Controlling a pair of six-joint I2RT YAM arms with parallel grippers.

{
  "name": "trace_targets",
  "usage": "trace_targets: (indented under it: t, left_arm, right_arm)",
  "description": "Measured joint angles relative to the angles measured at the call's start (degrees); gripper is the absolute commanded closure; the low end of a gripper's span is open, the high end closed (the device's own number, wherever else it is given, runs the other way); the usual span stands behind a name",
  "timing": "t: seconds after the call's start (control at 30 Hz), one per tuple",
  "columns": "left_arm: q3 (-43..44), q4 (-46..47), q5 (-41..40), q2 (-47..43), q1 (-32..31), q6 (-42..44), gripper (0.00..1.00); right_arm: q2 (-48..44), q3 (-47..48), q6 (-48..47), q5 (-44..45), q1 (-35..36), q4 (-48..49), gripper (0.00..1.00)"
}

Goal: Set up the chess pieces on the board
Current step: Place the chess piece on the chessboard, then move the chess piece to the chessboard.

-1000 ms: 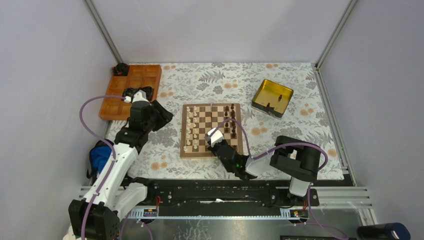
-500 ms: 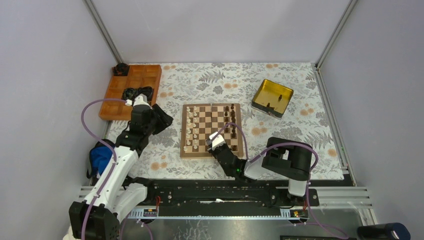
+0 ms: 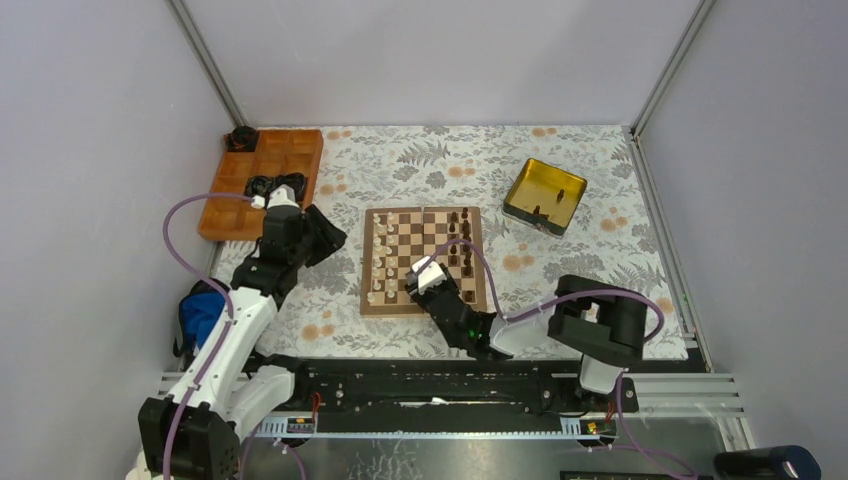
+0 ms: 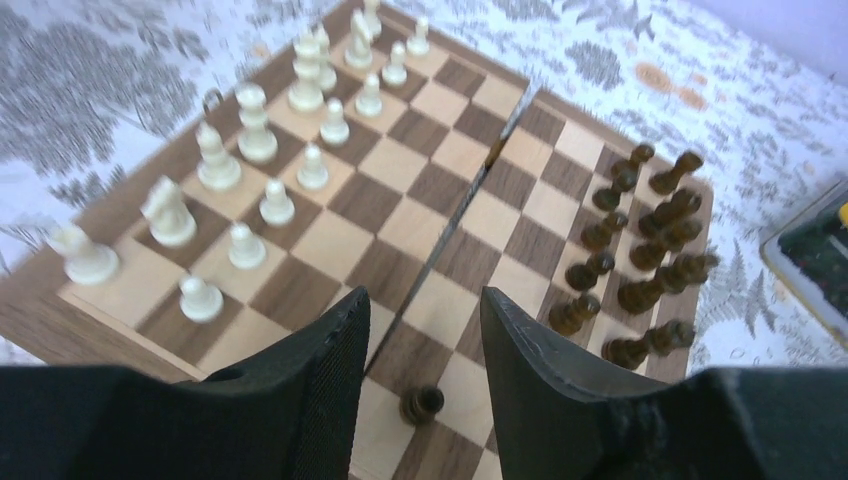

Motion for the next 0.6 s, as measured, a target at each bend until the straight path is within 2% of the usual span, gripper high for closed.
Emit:
trace_targets:
  t: [0.43, 0.6]
  left_arm:
    - [11.1, -1.4, 0.0, 5.6, -0.3, 0.0, 0.39]
    - [13.4, -1.4, 0.3, 9.8, -2.0, 0.5, 0.4]
  right_arm:
    - [-10.6, 15.6, -3.1, 0.8, -0.5, -17.0, 0.5]
    - [-15.0, 21.0, -0.3, 2.6, -6.2, -24.7, 0.52]
